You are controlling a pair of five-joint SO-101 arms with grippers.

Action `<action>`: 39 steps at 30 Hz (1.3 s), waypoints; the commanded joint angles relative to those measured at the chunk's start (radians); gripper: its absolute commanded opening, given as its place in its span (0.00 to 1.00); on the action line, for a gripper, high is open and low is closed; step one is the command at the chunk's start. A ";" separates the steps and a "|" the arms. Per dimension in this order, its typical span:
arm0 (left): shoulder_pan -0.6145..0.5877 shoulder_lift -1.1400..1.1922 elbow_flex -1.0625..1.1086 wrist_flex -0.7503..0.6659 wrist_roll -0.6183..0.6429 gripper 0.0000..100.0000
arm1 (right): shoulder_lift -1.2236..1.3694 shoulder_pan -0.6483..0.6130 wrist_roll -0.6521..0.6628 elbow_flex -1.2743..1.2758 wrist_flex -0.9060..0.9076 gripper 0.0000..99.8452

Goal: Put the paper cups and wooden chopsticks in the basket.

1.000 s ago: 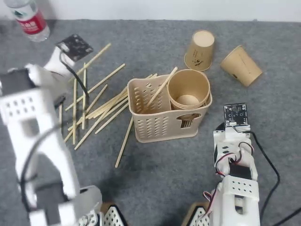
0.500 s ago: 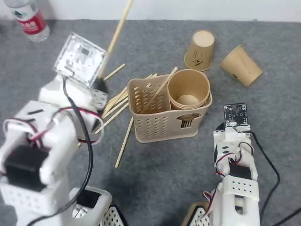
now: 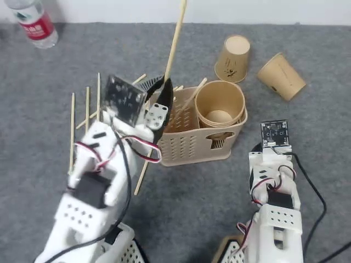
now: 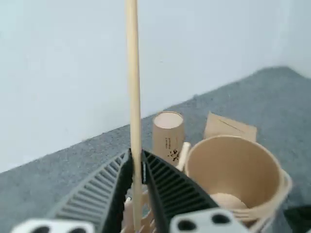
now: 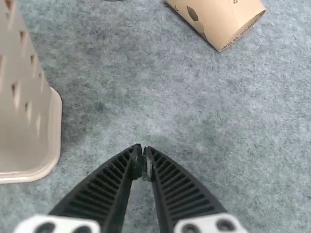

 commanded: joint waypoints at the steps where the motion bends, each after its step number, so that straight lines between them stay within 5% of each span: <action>1: -0.020 -0.037 0.191 -0.305 0.012 0.01 | -0.015 -0.028 0.014 -0.008 -0.021 0.01; 7: 0.015 -0.044 0.292 -0.330 0.140 0.01 | -0.015 -0.028 0.014 -0.006 -0.021 0.01; 17: 0.008 -0.048 0.449 -0.410 0.138 0.02 | -0.015 -0.031 0.014 -0.006 -0.021 0.01; 23: 0.014 -0.048 0.458 -0.341 0.141 0.16 | -0.015 -0.033 0.014 -0.006 -0.021 0.01; 31: 0.005 -0.097 0.463 -0.324 0.140 0.16 | -0.015 -0.031 0.014 -0.008 -0.022 0.01; 35: -0.091 -0.293 0.423 -0.135 0.137 0.16 | -0.015 -0.030 0.014 -0.008 -0.022 0.01; 39: -0.348 -0.554 0.303 0.178 0.029 0.16 | -0.015 -0.030 0.014 -0.008 -0.022 0.01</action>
